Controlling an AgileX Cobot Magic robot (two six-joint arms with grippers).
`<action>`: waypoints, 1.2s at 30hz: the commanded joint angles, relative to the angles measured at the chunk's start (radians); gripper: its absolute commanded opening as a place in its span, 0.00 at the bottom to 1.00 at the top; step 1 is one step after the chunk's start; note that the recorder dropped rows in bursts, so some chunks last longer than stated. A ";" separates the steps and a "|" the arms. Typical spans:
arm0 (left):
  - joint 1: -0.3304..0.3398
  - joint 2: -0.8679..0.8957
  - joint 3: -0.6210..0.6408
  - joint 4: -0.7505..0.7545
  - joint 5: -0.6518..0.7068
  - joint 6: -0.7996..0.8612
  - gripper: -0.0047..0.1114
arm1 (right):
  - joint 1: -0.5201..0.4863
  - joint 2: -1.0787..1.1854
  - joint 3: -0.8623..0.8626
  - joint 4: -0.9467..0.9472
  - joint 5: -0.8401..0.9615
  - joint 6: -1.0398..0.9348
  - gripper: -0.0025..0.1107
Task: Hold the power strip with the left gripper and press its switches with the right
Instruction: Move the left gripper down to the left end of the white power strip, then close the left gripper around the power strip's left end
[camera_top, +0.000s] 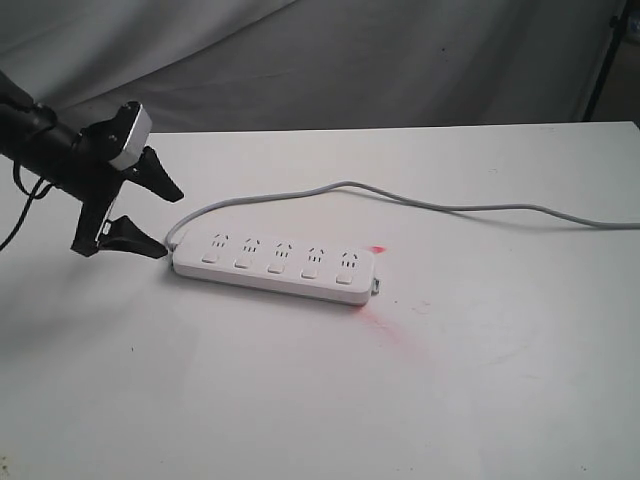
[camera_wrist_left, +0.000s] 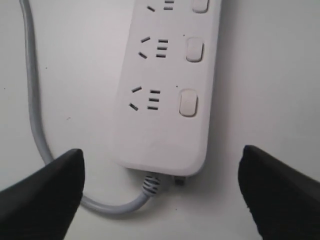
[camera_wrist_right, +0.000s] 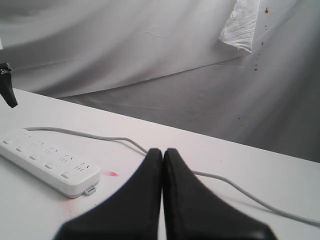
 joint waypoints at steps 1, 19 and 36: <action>-0.026 0.048 -0.081 0.069 0.068 -0.077 0.72 | -0.008 -0.003 0.004 -0.003 -0.009 0.006 0.02; -0.056 0.152 -0.123 0.050 -0.003 -0.070 0.72 | -0.008 -0.003 0.004 -0.003 -0.009 0.006 0.02; -0.056 0.167 -0.123 0.061 0.025 -0.103 0.72 | -0.008 -0.003 0.004 -0.003 -0.009 0.006 0.02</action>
